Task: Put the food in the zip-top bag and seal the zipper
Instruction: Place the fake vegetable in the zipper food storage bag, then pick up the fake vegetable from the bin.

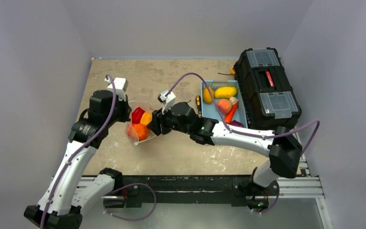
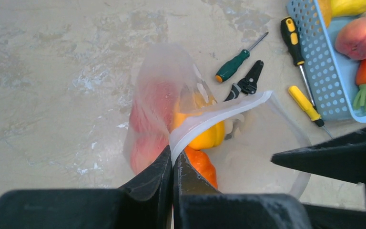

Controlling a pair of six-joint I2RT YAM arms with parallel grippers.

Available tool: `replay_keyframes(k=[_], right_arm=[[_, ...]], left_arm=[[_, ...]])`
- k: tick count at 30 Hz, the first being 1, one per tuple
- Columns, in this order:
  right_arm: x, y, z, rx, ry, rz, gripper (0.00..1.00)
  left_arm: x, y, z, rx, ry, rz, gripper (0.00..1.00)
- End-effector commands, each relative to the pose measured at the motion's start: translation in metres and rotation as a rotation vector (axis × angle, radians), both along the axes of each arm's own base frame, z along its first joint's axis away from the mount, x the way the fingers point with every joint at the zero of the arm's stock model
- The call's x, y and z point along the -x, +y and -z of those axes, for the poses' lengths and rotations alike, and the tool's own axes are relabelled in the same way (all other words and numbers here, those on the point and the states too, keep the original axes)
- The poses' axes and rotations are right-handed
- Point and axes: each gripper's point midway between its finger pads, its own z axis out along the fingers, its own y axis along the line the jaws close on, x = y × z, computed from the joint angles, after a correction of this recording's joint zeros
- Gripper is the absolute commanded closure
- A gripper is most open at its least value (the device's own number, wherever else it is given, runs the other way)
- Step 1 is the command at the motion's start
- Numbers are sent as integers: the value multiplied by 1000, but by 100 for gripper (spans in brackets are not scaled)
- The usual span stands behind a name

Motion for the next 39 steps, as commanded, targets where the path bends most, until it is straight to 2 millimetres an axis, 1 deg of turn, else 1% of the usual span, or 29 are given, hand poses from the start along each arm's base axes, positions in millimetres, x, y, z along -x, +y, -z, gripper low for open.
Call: replay_keyframes(k=[1, 3, 5, 6, 7, 8, 10, 12, 13, 14, 15, 17, 18, 21, 22, 26, 30, 32, 35, 39], right_arm=[[-11, -26, -44, -34, -111, 97, 51], [-21, -45, -48, -5, -137, 188, 49], [-34, -71, -53, 22, -161, 316, 42], [-40, -86, -50, 41, -167, 379, 41], [-46, -99, -54, 40, -177, 438, 40], [-51, -117, -48, 70, -174, 498, 38], [-62, -150, -41, 92, -162, 613, 36], [-73, -184, -30, 117, -130, 716, 36], [-81, -205, -24, 128, -105, 777, 36], [-84, -221, -17, 147, -83, 826, 33], [-85, -236, -9, 174, -65, 872, 27], [-82, -260, 7, 255, -28, 937, 19], [-80, -267, 11, 284, -11, 965, 14], [-72, -284, 26, 383, 32, 1022, 3], [-69, -290, 30, 421, 41, 1036, 1], [-61, -309, 56, 591, 101, 1078, 1], [-57, -327, 75, 686, 123, 1132, 1], [-61, -335, 81, 701, 140, 1153, 1], [-70, -342, 86, 685, 166, 1175, 1], [-79, -351, 92, 719, 190, 1205, 1]], left_arm=[[-17, 1, 7, -35, 82, -41, 100], [-18, -1, 12, -38, 110, -33, 100], [-18, -2, 12, -35, 109, -27, 100], [-18, -2, 12, -33, 106, -26, 100], [-18, -2, 12, -32, 104, -25, 100], [-18, -2, 13, -32, 104, -25, 100], [-18, -3, 12, -31, 104, -22, 100], [-18, -4, 13, -28, 106, -19, 100], [-18, -4, 13, -28, 107, -17, 100], [-18, -4, 13, -27, 108, -16, 100], [-18, -4, 14, -28, 108, -16, 100], [-18, -5, 14, -25, 109, -15, 100], [-18, -5, 13, -24, 107, -14, 100], [-18, -6, 14, -21, 110, -10, 100], [-18, -6, 13, -21, 108, -10, 100], [-18, -6, 13, -22, 110, -10, 100], [-17, -6, 12, -21, 108, -9, 100], [-16, -5, 11, -20, 103, -9, 100], [-16, -5, 11, -20, 100, -9, 100], [-16, -4, 10, -24, 99, -13, 100]])
